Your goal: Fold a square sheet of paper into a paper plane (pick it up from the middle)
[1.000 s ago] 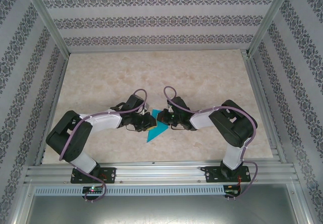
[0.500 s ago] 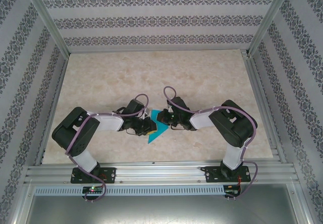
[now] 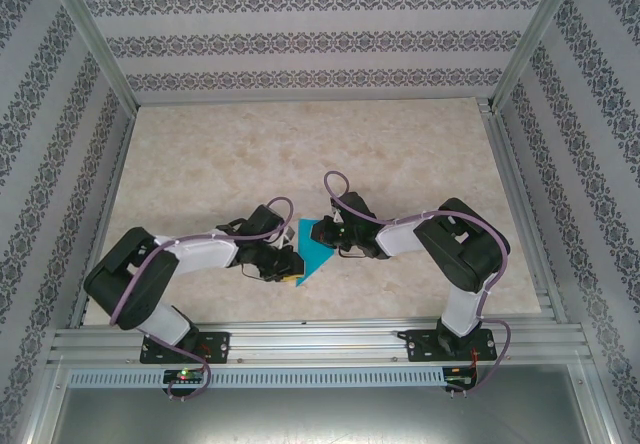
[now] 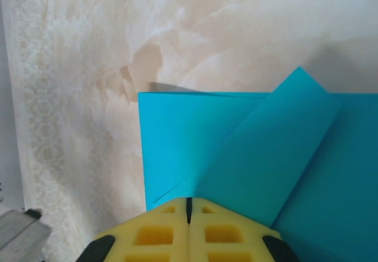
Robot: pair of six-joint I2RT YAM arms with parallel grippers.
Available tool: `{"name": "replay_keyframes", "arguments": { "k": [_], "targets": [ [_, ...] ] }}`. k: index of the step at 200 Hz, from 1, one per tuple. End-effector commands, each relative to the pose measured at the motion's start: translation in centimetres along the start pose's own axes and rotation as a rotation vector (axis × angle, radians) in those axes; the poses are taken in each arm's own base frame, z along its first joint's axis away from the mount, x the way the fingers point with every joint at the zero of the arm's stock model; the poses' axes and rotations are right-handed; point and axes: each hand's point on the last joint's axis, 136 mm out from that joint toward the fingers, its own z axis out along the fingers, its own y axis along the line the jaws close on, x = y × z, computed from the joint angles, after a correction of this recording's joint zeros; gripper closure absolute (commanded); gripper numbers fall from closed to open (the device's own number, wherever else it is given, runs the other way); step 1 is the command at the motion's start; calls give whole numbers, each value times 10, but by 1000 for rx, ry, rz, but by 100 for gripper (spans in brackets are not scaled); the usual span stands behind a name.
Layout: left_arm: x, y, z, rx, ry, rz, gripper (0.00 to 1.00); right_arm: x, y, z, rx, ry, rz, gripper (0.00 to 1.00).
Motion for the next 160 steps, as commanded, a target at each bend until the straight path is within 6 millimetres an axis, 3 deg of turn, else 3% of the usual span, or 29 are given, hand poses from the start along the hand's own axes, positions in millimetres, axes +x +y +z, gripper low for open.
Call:
{"name": "replay_keyframes", "arguments": {
  "k": [1, 27, 75, 109, 160],
  "targets": [
    [-8, -14, -14, 18, -79, -21, 79, 22, -64, 0, 230, 45, 58, 96],
    [-12, -30, -8, 92, -59, -14, 78, 22, -62, 1, 226, 48, 55, 96],
    [-7, -20, 23, 107, 9, -67, 78, 21, -62, 1, 232, 48, 54, 96],
    [20, 19, 28, -39, 70, -143, 79, 22, -65, 0, 241, 48, 54, 96],
    [65, 51, 33, -145, 155, -166, 80, 24, -69, -2, 250, 46, 60, 96]
  ]
}}
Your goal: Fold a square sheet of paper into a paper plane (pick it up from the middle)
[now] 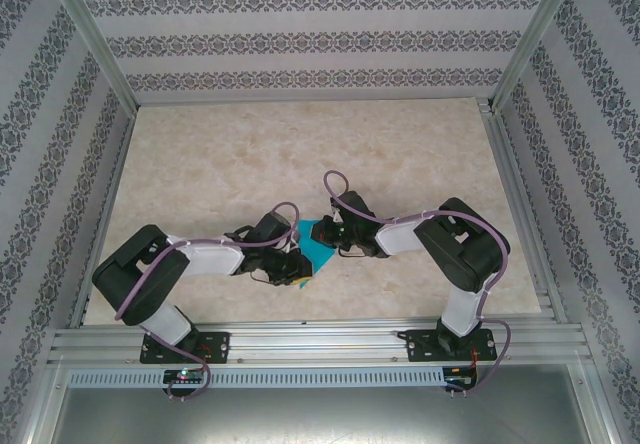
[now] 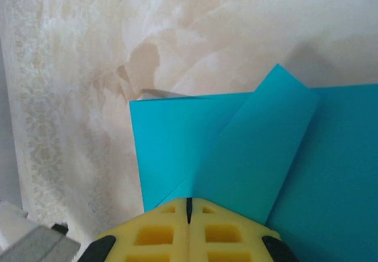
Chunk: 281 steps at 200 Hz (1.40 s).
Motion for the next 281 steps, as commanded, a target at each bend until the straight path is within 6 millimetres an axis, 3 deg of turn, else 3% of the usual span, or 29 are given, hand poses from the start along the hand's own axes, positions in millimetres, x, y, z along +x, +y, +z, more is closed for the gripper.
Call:
{"name": "replay_keyframes", "arguments": {
  "k": [1, 43, 77, 132, 156, 179, 198, 241, 281],
  "targets": [
    [56, 60, 5, -186, 158, -131, 80, 23, -69, -1, 238, 37, 56, 96],
    [71, 70, -5, -241, 179, -116, 81, 24, -71, -1, 242, 38, 56, 96],
    [66, 66, -20, -261, 114, -92, 82, 25, -73, -2, 250, 35, 69, 96],
    [14, 31, -54, -168, -104, -28, 81, 11, -75, -16, 261, -59, 108, 96],
    [-13, -2, -60, -76, -175, 35, 78, 4, -71, -19, 265, -72, 114, 95],
    [-31, -39, -51, 20, -157, 77, 78, 3, -74, -21, 288, -100, 170, 95],
    [-39, -51, -35, 66, -124, 74, 78, 4, -72, -19, 269, -118, 206, 95],
    [-50, -44, -4, 49, -89, 50, 79, 1, -67, -16, 213, -158, 262, 94],
    [-42, -5, 6, -72, -72, -3, 82, -1, -51, -14, 166, -119, 199, 92]
  ]
}}
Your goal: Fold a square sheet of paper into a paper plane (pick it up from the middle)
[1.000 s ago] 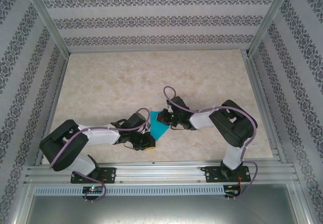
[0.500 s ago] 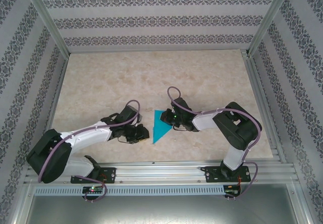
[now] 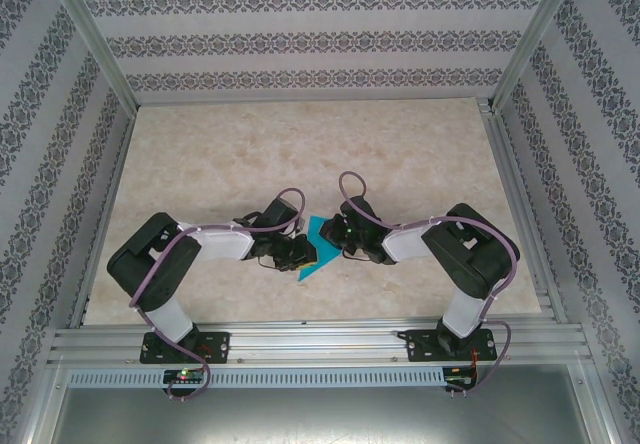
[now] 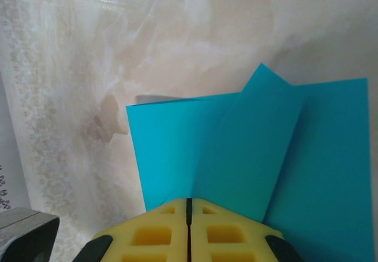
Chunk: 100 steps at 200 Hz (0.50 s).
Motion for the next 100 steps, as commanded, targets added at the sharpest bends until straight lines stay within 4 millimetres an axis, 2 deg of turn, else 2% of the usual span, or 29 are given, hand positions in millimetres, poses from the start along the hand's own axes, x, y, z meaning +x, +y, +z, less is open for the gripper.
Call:
{"name": "replay_keyframes", "arguments": {
  "k": [1, 27, 48, 77, 100],
  "targets": [
    [4, 9, 4, -32, 2, 4, 83, 5, -36, 2, 123, 15, -13, 92],
    [24, 31, 4, -56, 39, -16, 84, 4, -10, -5, 62, 47, -104, 89],
    [30, 39, 3, -70, 41, -13, 84, 3, 15, -15, 10, 74, -204, 90],
    [26, 33, 2, -52, 29, 1, 85, 17, 37, -19, -75, 151, -259, 94],
    [24, 29, 3, -51, 31, 14, 86, 31, 36, -13, -79, 204, -252, 95]
  ]
}}
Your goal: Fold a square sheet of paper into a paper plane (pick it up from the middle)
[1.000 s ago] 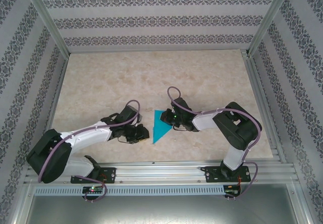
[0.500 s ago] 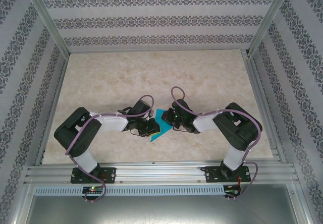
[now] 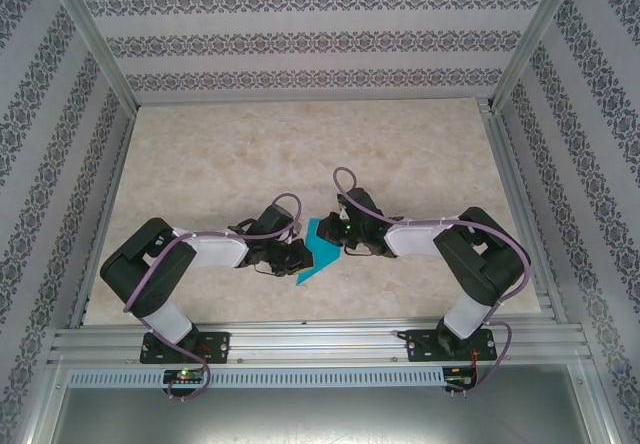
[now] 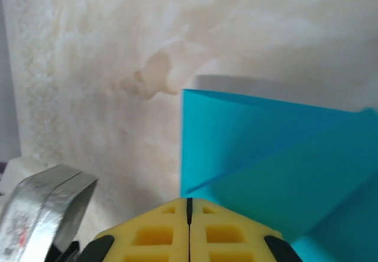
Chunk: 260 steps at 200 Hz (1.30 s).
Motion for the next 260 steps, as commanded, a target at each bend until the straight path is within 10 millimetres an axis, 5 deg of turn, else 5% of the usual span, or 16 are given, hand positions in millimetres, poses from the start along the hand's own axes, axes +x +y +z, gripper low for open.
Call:
{"name": "replay_keyframes", "arguments": {
  "k": [1, 49, 117, 152, 200, 260],
  "targets": [
    [13, 20, 5, -78, 42, -8, 85, 15, 10, 4, -37, 76, -47, 95],
    [17, 25, 3, -93, 54, -10, 87, 15, -27, 17, 35, 43, 11, 96],
    [29, 43, 1, -133, 73, -17, 88, -42, -77, 1, 90, -63, 81, 94],
    [28, 41, 1, -131, 73, -10, 88, -55, -47, -13, 37, -68, 29, 93],
    [29, 42, 1, -140, 82, 3, 88, -40, -18, -33, 32, -82, -42, 90],
    [27, 39, 2, -133, 84, 9, 88, -3, -2, -8, -6, 0, -49, 90]
  ]
}}
